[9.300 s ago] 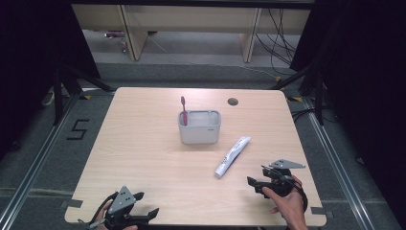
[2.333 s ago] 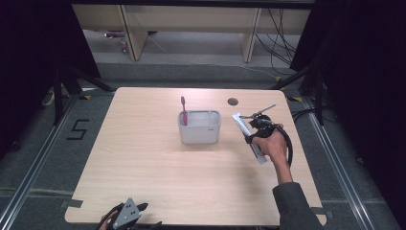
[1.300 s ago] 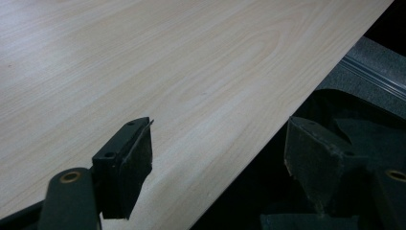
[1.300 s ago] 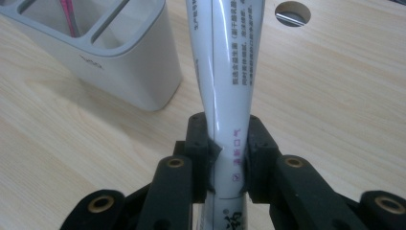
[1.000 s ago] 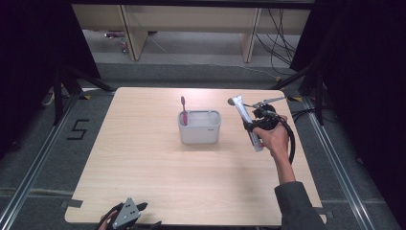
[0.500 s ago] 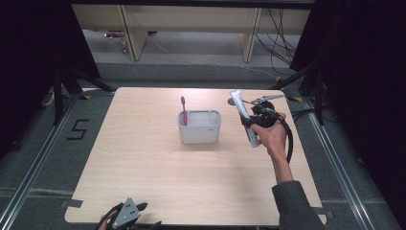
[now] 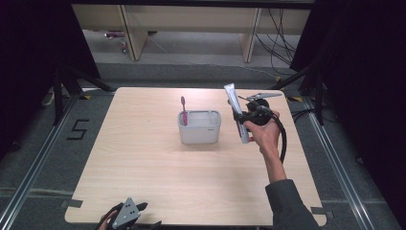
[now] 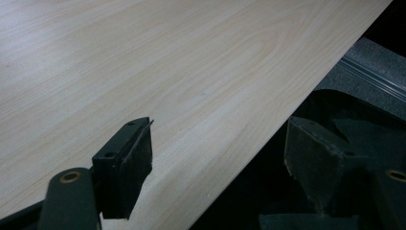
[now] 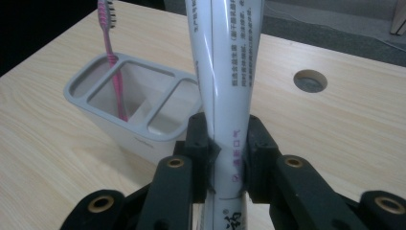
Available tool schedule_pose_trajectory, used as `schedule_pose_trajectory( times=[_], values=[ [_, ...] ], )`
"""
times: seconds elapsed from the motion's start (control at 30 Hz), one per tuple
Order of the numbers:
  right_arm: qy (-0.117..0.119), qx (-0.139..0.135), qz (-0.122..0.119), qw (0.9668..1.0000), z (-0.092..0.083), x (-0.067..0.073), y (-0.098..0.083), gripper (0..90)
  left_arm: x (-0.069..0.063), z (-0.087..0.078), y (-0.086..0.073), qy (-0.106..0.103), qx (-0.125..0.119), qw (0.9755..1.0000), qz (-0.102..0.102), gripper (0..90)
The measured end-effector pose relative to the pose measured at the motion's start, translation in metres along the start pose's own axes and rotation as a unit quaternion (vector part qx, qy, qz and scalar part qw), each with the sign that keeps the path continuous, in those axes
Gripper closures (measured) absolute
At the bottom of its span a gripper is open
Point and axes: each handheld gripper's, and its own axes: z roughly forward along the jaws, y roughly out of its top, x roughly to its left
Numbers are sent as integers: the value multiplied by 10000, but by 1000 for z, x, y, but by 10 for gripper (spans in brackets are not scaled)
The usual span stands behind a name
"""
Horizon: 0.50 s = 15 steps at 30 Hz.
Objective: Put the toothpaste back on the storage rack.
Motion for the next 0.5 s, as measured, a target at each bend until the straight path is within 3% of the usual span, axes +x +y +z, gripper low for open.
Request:
schedule_pose_trajectory(
  times=[0.03, 0.07, 0.1, 0.33, 0.4, 0.43, 0.5],
  values=[
    [-8, 15, 74, 10000, 0, 3, 1, 755, 1, -1, 0, 27, 40, 10000, 42, 246],
    [53, -60, 1, 10000, 2, 2, 2, 755, -1, -1, 1, 28, 7, 10000, -46, 246],
    [88, -49, 131, 9999, 2, 5, 2, 756, -1, 0, 0, 13, -37, 10000, -46, 246],
    [116, -186, 116, 9997, 7, 12, 9, 756, -1, -1, 1, -47, -10, 10000, -53, 246],
    [172, -239, 88, 9995, 9, 14, 12, 756, 0, -2, 1, -6, 13, 10000, -14, 245],
    [164, -252, 154, 9994, 10, 16, 12, 756, 1, -3, 2, 16, 106, 9998, 143, 246],
    [161, -316, 143, 9993, 11, 19, 14, 756, 0, -3, 2, -64, 56, 10000, 47, 245]
  ],
)
